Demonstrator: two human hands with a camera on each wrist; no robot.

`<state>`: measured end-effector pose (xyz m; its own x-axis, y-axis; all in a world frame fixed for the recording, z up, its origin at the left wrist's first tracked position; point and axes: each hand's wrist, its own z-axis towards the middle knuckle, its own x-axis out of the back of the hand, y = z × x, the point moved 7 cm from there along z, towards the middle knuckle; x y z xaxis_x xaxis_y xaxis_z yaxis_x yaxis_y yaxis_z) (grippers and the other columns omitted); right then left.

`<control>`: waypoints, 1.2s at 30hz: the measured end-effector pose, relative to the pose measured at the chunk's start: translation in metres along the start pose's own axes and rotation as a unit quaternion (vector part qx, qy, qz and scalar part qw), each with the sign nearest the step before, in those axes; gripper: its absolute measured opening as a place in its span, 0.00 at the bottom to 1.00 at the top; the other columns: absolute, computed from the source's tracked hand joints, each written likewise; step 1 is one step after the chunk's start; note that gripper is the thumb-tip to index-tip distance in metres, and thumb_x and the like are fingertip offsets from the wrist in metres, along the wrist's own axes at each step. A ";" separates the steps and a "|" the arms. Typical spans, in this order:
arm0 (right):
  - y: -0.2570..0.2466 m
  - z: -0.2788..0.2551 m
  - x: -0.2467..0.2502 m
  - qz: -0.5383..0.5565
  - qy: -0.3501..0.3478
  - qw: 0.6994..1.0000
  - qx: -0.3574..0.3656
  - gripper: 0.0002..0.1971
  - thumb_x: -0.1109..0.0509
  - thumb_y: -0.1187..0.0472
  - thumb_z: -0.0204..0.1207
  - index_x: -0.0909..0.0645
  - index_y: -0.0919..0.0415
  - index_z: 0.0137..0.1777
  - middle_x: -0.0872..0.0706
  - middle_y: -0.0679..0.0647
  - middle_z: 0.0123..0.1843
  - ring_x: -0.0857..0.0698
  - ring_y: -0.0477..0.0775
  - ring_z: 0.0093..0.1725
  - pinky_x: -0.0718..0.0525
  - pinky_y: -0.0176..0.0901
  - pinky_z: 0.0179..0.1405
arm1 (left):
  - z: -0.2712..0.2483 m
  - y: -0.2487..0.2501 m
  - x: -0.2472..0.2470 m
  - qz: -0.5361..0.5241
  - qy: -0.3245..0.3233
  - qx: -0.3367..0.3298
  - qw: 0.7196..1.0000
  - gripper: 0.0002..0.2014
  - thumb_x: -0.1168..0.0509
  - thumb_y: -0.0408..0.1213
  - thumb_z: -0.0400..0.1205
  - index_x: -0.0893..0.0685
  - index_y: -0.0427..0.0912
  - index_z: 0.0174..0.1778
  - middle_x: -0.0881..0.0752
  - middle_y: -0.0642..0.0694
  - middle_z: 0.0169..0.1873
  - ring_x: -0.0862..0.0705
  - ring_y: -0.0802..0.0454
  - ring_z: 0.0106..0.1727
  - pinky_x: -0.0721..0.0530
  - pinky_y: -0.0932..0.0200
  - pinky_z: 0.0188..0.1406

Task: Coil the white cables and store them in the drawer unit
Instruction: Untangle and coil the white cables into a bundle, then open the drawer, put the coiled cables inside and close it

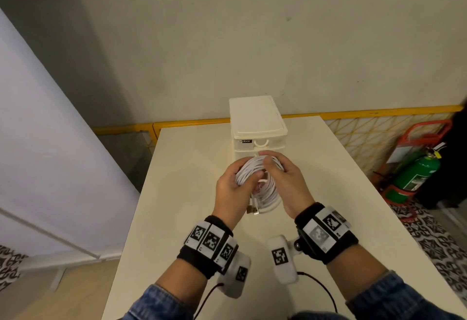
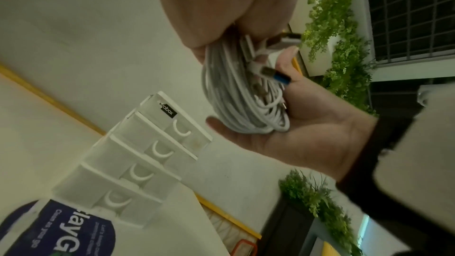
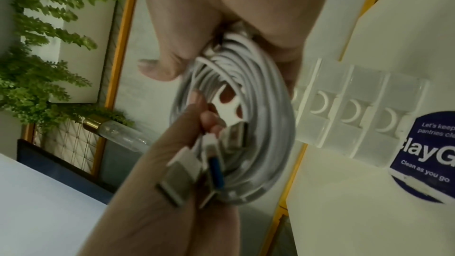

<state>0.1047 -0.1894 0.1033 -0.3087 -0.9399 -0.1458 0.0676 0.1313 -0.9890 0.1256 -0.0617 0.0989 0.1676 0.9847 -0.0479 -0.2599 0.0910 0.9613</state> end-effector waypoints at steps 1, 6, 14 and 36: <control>0.003 -0.003 -0.002 0.002 0.012 1.000 -0.007 0.08 0.32 0.56 0.76 0.15 0.55 0.52 0.11 0.59 0.53 0.12 0.57 0.53 0.14 0.52 0.56 | -0.002 -0.001 0.001 -0.006 -0.004 -0.004 1.000 0.15 0.29 0.28 0.76 0.17 0.49 0.55 0.12 0.50 0.47 0.13 0.58 0.45 0.15 0.64 0.45; 0.013 -0.020 -0.001 0.080 0.092 0.992 -0.024 0.19 0.27 0.48 0.69 0.15 0.61 0.52 0.11 0.64 0.52 0.12 0.62 0.52 0.13 0.54 0.54 | -0.013 0.001 -0.003 0.041 -0.037 -0.065 0.996 0.19 0.32 0.29 0.78 0.20 0.52 0.62 0.14 0.55 0.55 0.16 0.66 0.55 0.20 0.71 0.55; 0.015 -0.021 0.013 0.093 0.168 0.981 -0.007 0.14 0.24 0.48 0.67 0.15 0.60 0.37 0.12 0.59 0.36 0.13 0.56 0.38 0.13 0.51 0.45 | -0.027 0.005 -0.017 0.147 -0.016 -0.150 0.977 0.20 0.37 0.44 0.78 0.26 0.60 0.66 0.16 0.54 0.47 0.18 0.63 0.49 0.22 0.74 0.52; -0.015 0.117 0.102 -0.281 -0.006 0.957 0.074 0.08 0.25 0.53 0.69 0.13 0.57 0.36 0.11 0.52 0.38 0.14 0.49 0.43 0.19 0.43 0.51 | 0.051 -0.067 -0.077 -0.013 -0.038 0.233 0.972 0.08 0.34 0.39 0.81 0.16 0.38 0.50 0.12 0.45 0.40 0.13 0.51 0.42 0.15 0.55 0.46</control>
<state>0.1832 -0.3245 0.1064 -0.3257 -0.8522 0.4094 0.0285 -0.4417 -0.8967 0.1786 -0.1508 0.0523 0.2428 0.9674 -0.0715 0.2014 0.0219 0.9793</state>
